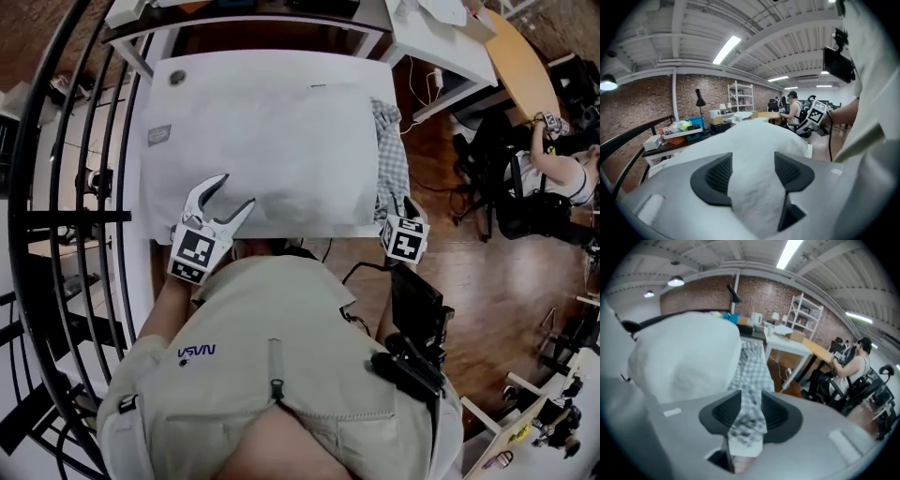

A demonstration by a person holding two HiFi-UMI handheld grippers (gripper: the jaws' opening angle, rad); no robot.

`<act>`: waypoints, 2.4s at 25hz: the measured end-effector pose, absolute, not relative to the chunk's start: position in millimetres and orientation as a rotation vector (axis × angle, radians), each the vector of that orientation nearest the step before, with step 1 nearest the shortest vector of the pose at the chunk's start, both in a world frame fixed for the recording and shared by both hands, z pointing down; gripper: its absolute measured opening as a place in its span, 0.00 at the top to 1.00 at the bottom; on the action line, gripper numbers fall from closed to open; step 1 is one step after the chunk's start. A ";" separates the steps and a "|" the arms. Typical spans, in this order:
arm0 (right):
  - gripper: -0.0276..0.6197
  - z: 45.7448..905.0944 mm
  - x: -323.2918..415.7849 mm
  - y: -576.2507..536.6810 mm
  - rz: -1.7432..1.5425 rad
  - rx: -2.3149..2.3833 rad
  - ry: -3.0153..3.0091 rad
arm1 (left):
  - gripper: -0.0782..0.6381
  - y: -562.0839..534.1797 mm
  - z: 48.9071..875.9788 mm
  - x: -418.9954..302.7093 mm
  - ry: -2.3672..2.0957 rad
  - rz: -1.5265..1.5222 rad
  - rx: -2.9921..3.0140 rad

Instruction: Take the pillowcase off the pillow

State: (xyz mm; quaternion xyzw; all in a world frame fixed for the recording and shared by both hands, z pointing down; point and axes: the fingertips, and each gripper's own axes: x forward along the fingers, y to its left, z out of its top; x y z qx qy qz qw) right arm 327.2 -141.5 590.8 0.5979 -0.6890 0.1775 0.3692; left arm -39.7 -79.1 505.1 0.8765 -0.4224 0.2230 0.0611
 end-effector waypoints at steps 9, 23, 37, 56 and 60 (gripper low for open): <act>0.61 518.1 122.9 -172.0 0.226 1.217 -2.245 | 0.42 -73.4 526.7 -167.4 -1.666 0.452 2.246; 0.79 569.6 131.8 -224.1 0.090 1.337 -1.969 | 0.48 -185.3 572.1 -139.3 -1.473 0.512 2.316; 0.78 528.1 151.3 -213.4 0.167 1.624 -2.114 | 0.66 -154.4 514.3 -150.4 -1.667 0.233 2.382; 0.95 382.1 135.4 -55.4 -0.055 1.769 -2.535 | 0.88 -15.4 404.4 -48.6 -1.830 0.045 2.626; 0.95 405.8 154.9 -21.4 -0.014 1.682 -2.581 | 0.88 24.7 406.0 -10.8 -1.867 0.049 2.593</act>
